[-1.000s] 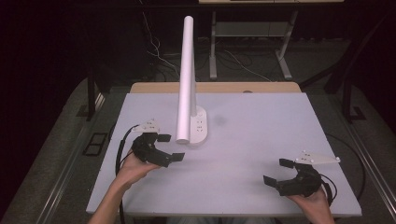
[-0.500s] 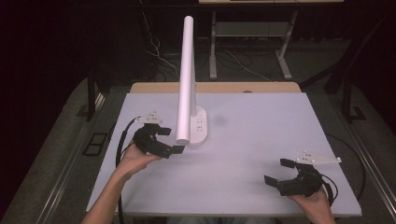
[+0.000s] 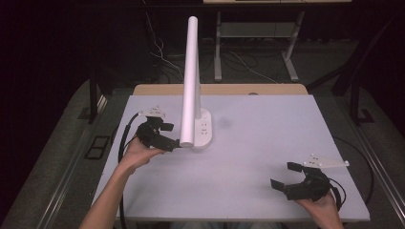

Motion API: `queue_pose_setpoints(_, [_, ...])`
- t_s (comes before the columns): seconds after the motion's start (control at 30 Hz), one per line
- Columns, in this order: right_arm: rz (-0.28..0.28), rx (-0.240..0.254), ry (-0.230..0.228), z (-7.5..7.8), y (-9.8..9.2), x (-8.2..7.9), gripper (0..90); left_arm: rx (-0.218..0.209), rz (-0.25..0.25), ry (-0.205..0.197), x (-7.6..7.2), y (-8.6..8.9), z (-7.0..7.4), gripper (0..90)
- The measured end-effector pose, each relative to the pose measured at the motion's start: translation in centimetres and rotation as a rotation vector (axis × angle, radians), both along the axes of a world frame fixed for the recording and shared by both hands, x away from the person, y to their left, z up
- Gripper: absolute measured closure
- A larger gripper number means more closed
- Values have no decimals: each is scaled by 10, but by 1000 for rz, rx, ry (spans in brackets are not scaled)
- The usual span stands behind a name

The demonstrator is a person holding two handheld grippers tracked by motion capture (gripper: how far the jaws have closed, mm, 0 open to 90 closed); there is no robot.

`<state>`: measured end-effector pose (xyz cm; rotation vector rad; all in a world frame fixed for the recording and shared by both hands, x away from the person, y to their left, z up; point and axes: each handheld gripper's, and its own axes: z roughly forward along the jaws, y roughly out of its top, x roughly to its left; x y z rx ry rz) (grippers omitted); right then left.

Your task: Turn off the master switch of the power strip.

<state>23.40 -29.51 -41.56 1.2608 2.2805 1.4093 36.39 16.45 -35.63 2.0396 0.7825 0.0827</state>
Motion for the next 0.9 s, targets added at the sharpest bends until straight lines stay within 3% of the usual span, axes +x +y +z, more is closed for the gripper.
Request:
queue_pose_setpoints(0.6, [-6, 1, 2, 1, -2, 0, 0, 1, 47, 14, 27, 2, -2, 54])
queue_pose_setpoints(0.9, [-7, 2, 1, 1, -3, 0, 0, 25, 54, 13, 39, 0, -2, 84])
